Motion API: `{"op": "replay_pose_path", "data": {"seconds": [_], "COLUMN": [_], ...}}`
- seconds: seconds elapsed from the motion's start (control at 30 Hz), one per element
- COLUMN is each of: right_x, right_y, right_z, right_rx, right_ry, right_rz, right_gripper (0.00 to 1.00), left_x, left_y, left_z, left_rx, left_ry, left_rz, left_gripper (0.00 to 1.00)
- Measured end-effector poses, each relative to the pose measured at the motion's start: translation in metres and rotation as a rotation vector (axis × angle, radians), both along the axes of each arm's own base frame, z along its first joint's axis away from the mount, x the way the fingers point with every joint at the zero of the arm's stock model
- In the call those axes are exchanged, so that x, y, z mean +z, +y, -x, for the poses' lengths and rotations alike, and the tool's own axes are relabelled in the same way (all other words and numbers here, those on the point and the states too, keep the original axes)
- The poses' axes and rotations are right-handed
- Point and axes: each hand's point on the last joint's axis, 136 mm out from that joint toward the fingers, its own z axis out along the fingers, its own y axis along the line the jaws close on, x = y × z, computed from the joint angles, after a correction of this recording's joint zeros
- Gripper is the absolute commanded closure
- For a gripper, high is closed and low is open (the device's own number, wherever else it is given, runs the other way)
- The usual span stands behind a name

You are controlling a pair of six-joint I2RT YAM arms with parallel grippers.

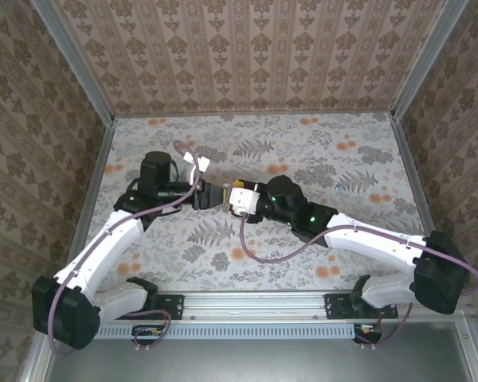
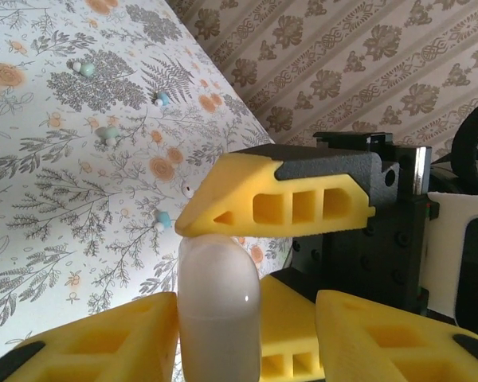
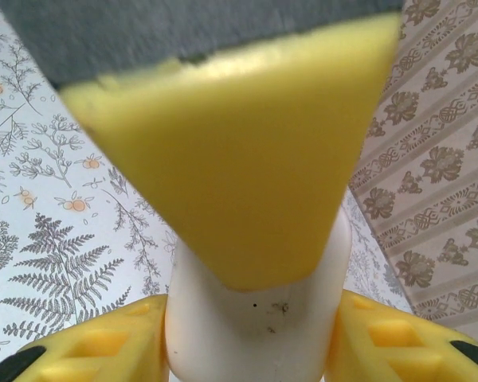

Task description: Insert wireless bluetooth earbuds into charging case

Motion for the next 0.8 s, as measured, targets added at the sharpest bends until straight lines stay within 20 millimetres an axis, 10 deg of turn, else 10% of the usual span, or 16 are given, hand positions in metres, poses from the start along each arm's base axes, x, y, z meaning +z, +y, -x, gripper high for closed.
{"op": "replay_pose_path", "data": {"seconds": [0.8], "right_x": [-0.006], "right_y": [0.0], "right_z": [-0.002], "right_rx": [-0.023], "right_ry": [0.019], "right_rz": [0.005], "right_gripper": [0.53], "left_x": [-0.014], "left_y": [-0.004], "left_z": [0.0], "left_rx": [-0.019], "left_ry": [0.012], "left_rz": [-0.078], "left_gripper": [0.61]}}
